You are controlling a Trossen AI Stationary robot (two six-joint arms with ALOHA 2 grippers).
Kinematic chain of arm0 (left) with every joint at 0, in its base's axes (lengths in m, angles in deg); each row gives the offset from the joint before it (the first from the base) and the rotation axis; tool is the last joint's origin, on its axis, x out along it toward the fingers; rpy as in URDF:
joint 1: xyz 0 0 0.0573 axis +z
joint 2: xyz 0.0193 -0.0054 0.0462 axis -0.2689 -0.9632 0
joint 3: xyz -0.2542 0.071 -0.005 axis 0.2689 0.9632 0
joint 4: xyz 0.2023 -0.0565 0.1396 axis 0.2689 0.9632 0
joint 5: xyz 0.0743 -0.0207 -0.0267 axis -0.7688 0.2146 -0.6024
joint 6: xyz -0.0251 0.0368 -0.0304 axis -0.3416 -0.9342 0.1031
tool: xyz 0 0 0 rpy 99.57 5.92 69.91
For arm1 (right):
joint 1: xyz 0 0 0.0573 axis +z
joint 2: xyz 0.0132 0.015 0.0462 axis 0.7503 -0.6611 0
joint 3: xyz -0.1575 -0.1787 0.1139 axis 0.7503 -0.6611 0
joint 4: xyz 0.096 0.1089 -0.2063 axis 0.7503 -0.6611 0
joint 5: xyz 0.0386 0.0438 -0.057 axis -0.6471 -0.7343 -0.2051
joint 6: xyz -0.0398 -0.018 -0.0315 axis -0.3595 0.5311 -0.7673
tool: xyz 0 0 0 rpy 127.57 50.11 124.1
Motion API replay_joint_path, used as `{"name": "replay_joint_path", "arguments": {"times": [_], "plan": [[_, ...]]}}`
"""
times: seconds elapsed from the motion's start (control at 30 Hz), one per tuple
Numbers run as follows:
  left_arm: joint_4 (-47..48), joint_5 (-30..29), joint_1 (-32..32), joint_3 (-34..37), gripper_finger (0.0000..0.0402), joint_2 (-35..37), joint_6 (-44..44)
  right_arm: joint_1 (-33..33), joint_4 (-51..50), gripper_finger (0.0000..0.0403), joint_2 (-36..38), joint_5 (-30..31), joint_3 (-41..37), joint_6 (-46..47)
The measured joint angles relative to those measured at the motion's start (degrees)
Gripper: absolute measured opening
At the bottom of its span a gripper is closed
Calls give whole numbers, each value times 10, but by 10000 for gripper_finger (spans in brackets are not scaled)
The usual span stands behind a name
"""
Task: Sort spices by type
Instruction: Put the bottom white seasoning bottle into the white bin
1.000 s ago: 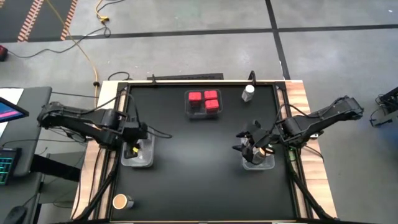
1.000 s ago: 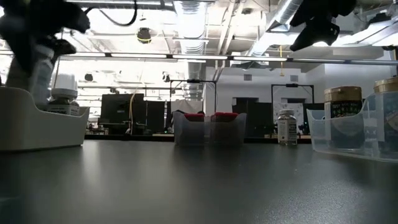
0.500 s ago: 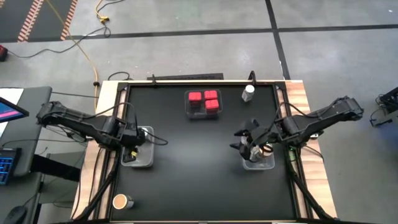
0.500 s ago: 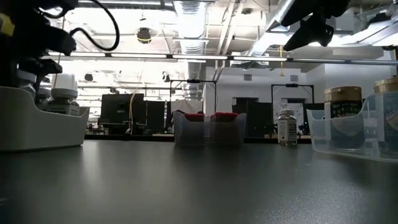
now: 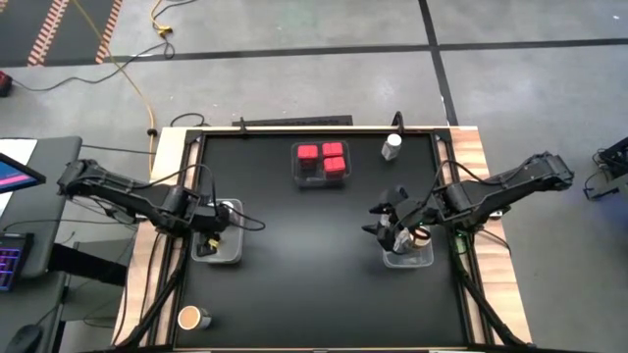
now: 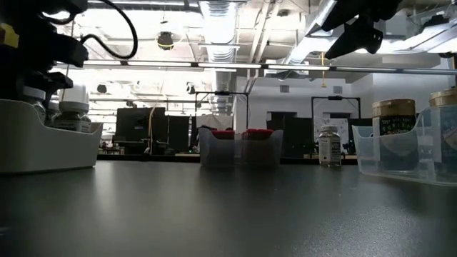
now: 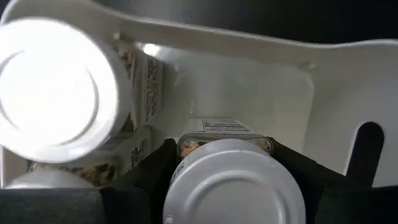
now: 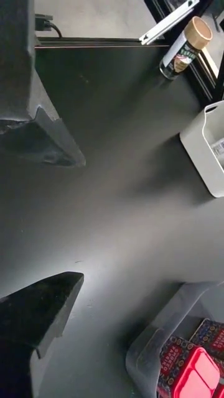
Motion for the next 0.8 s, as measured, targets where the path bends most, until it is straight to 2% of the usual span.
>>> {"name": "replay_joint_path", "arguments": {"times": [0.3,0.47,0.63,0.8], "plan": [[6,-31,-46,0,197,27,27,0,5,315,0,0,0,1],[10,-74,-77,0,197,44,48,0,15,315,0,0,0,1],[26,-88,-107,0,197,62,90,0,31,315,0,0,0,1],[-11,-98,-147,39,197,75,137,0,35,315,0,0,0,1]]}}
